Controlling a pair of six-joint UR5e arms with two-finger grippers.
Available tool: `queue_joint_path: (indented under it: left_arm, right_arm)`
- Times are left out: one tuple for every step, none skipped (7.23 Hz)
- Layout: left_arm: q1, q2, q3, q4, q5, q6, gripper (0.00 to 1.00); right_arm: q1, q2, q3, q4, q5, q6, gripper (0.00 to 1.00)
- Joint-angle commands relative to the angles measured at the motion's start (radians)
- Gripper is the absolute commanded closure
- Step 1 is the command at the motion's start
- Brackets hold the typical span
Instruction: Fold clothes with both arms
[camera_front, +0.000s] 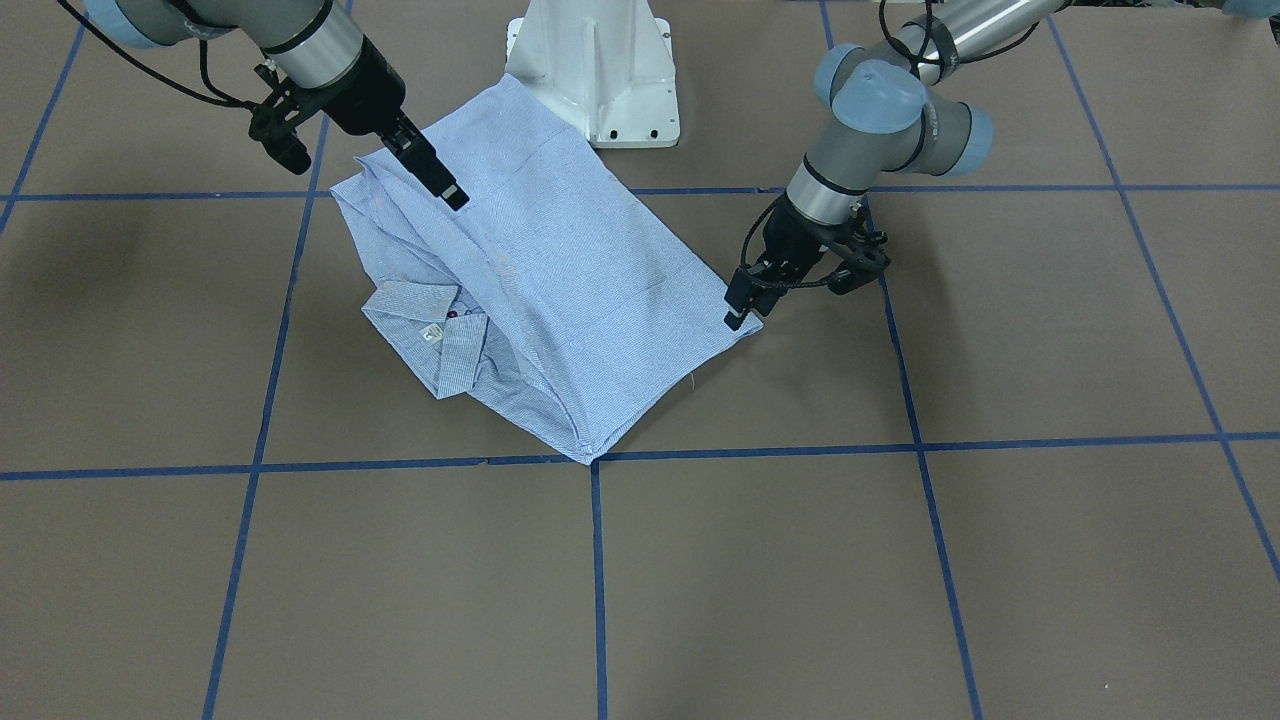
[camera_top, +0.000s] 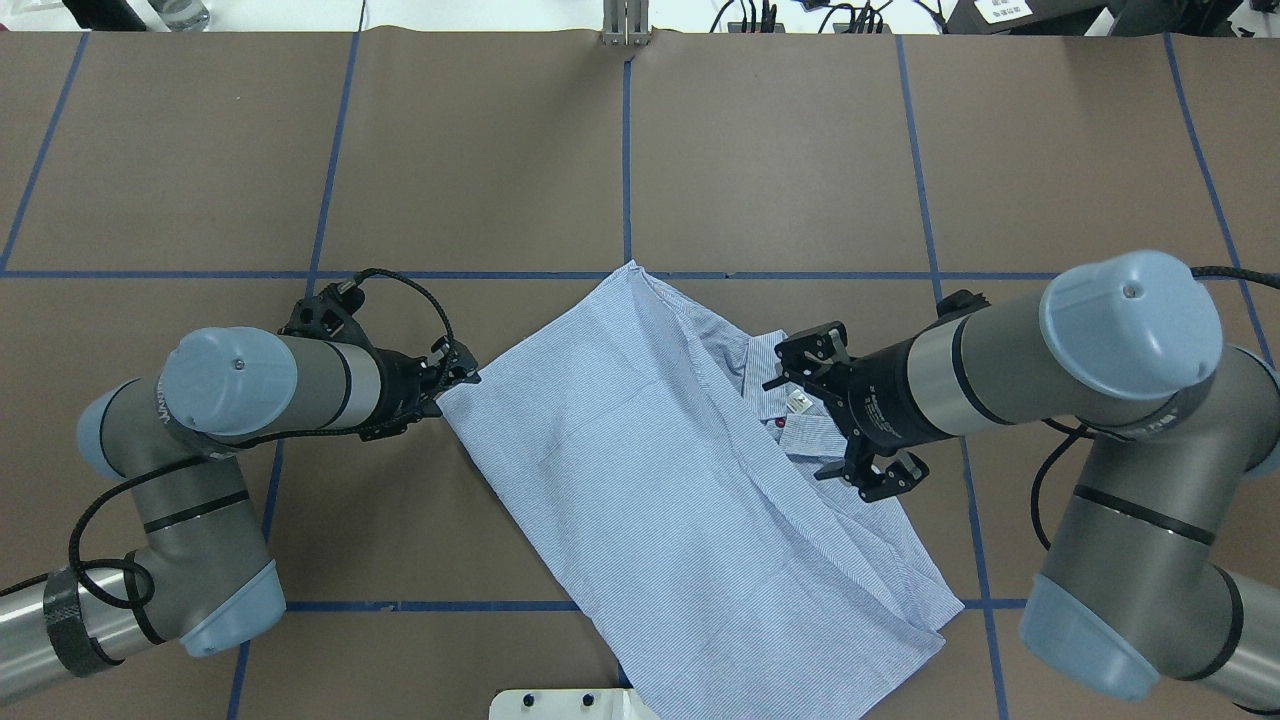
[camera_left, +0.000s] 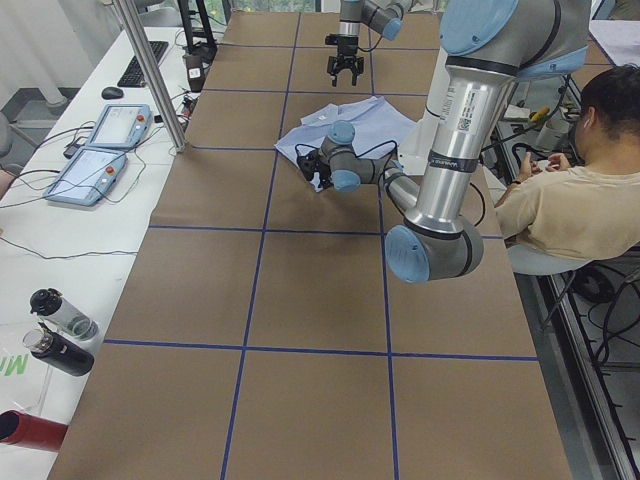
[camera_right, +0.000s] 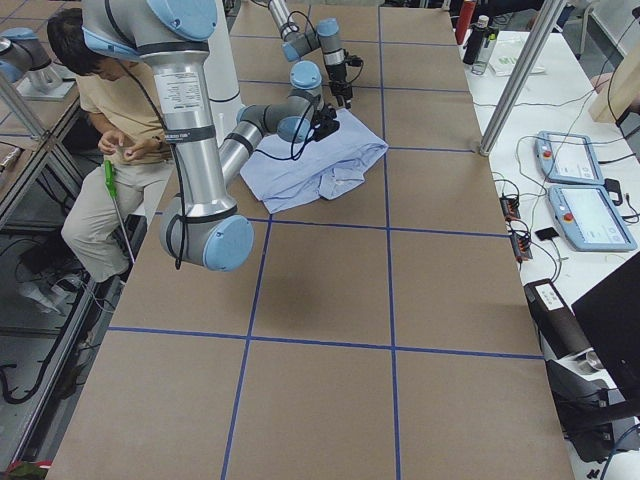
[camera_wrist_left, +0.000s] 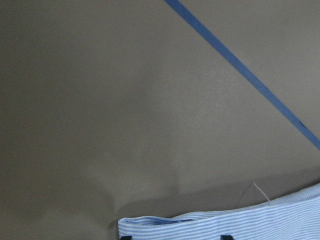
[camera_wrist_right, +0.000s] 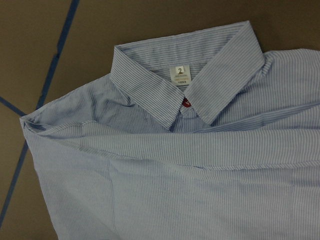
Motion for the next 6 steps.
queue_joint_path:
  left_arm:
    - [0.013, -0.005, 0.007, 0.012, 0.011, -0.006, 0.37]
    - [0.027, -0.007, 0.009, 0.012, 0.011, -0.01, 0.39]
    - [0.03, -0.005, 0.009, 0.012, 0.011, -0.01, 0.42]
    - [0.03, -0.005, 0.009, 0.012, 0.011, -0.01, 0.48]
    - [0.03, -0.002, 0.009, 0.012, 0.011, -0.01, 0.73]
    - [0.03, 0.004, 0.001, 0.014, 0.012, -0.004, 1.0]
  right_arm:
    - [0.032, 0.02, -0.024, -0.002, 0.001, -0.009, 0.0]
    - [0.034, 0.02, -0.034, -0.002, -0.001, -0.009, 0.0]
    - [0.04, 0.02, -0.044, -0.002, -0.001, -0.01, 0.0]
    - [0.043, 0.02, -0.047, -0.002, -0.001, -0.017, 0.0]
    - [0.043, 0.021, -0.051, -0.002, -0.001, -0.017, 0.0]
    - [0.04, 0.026, -0.077, 0.003, -0.003, -0.018, 0.0]
